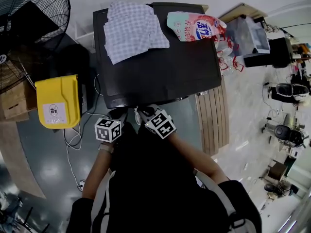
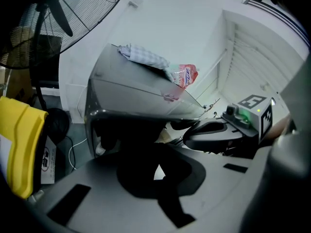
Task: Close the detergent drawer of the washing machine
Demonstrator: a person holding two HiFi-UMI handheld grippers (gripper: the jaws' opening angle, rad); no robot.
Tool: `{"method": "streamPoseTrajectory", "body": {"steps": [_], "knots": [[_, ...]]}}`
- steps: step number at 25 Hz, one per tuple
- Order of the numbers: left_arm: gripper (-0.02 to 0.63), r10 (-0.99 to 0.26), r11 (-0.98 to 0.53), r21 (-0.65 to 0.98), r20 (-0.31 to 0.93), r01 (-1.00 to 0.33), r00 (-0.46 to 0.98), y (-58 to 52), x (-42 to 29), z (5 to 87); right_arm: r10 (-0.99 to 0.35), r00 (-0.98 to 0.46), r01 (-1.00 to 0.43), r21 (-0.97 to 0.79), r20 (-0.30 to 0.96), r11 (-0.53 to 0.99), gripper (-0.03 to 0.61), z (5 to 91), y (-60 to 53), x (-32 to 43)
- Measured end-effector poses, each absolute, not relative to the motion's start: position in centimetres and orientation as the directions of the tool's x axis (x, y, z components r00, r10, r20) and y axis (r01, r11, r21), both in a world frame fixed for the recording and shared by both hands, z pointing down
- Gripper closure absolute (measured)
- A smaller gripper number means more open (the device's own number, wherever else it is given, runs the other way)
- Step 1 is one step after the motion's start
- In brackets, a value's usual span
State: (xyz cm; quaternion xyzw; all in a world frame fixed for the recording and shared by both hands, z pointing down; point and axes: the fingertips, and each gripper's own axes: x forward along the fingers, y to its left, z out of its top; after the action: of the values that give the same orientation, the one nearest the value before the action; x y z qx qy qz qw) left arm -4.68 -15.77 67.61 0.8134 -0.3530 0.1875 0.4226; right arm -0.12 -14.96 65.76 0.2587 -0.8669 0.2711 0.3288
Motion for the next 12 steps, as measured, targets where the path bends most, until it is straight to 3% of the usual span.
{"method": "streamPoseTrajectory", "body": {"steps": [12], "knots": [[0.603, -0.505, -0.466, 0.532, 0.496, -0.707, 0.707, -15.9, -5.3, 61.5, -0.42, -0.651, -0.693, -0.272, 0.632, 0.667, 0.563, 60.1, -14.1, 1.7]]}}
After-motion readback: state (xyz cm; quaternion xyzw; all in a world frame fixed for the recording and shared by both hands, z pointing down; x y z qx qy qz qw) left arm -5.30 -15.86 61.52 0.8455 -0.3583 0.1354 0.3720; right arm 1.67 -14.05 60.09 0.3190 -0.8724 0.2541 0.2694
